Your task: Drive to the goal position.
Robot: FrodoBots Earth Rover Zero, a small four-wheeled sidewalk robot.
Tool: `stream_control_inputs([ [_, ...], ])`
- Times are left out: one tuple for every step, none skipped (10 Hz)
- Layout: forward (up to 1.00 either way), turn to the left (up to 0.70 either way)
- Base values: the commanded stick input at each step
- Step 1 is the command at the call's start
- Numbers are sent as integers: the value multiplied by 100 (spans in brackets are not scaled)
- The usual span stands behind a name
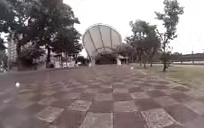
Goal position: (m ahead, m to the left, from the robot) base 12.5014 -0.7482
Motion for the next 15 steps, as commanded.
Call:
stream_control_inputs([
  [100,0],
  [100,0],
  [100,0],
  [100,0],
  [100,0],
  [100,0],
  [100,0],
  [100,0],
  [100,0],
  [100,0],
  [100,0],
  [100,0],
  [100,0],
  [100,0],
  [100,0],
])
